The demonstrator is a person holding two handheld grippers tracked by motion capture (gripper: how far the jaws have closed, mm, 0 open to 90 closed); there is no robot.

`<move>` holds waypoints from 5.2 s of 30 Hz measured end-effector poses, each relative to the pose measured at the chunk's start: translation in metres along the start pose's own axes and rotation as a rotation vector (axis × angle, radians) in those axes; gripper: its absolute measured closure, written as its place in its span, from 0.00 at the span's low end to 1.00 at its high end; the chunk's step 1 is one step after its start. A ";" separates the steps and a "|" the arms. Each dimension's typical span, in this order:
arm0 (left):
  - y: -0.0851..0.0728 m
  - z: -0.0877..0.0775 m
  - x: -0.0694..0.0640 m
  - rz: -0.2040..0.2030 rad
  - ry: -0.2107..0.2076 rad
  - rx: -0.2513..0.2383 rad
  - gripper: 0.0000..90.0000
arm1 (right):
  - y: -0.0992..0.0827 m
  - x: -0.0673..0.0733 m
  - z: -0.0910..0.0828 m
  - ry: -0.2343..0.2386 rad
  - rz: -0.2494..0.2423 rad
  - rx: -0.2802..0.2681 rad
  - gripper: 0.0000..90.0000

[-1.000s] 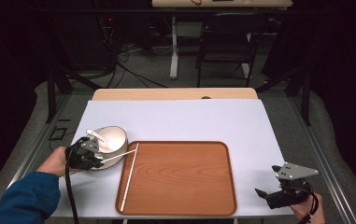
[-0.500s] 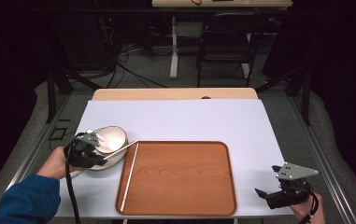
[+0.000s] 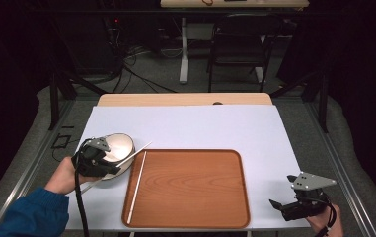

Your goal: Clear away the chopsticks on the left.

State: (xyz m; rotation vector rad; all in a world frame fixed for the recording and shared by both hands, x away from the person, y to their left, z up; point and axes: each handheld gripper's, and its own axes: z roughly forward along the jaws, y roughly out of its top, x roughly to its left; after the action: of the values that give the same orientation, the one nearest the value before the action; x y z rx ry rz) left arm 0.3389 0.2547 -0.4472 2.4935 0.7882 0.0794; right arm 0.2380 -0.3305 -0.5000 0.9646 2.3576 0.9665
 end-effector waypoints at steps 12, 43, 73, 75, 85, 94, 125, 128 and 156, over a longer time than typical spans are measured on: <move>0.009 0.001 -0.015 -0.024 -0.051 -0.036 0.94 | 0.000 0.000 0.000 0.001 -0.002 0.001 0.02; 0.023 0.036 -0.042 -0.216 -0.076 -0.181 0.94 | 0.000 0.000 0.000 -0.004 0.000 0.004 0.02; -0.001 0.079 -0.043 -0.366 0.028 -0.258 0.94 | 0.001 0.001 -0.001 -0.007 -0.004 0.004 0.02; -0.003 0.081 -0.041 -0.381 0.034 -0.263 0.94 | 0.001 0.001 -0.001 -0.007 -0.003 0.005 0.02; -0.005 0.086 -0.039 -0.387 0.062 -0.239 0.93 | 0.001 0.001 -0.001 -0.007 -0.007 0.004 0.03; -0.009 0.087 -0.038 -0.360 0.097 -0.182 0.90 | 0.001 0.001 -0.002 -0.007 -0.006 0.004 0.03; -0.020 0.091 -0.039 -0.295 0.145 -0.040 0.81 | 0.001 0.001 -0.001 -0.004 -0.007 0.004 0.03; -0.020 0.092 -0.039 -0.293 0.148 -0.033 0.80 | 0.001 0.001 -0.001 -0.004 -0.007 0.005 0.03; -0.020 0.089 -0.045 -0.278 0.138 -0.024 0.61 | 0.002 0.002 -0.002 -0.006 -0.008 0.003 0.03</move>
State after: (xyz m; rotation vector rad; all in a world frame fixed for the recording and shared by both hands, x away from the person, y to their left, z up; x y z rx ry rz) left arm 0.3096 0.2025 -0.5298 2.3495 1.1763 0.1620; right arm 0.2365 -0.3293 -0.4977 0.9570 2.3571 0.9556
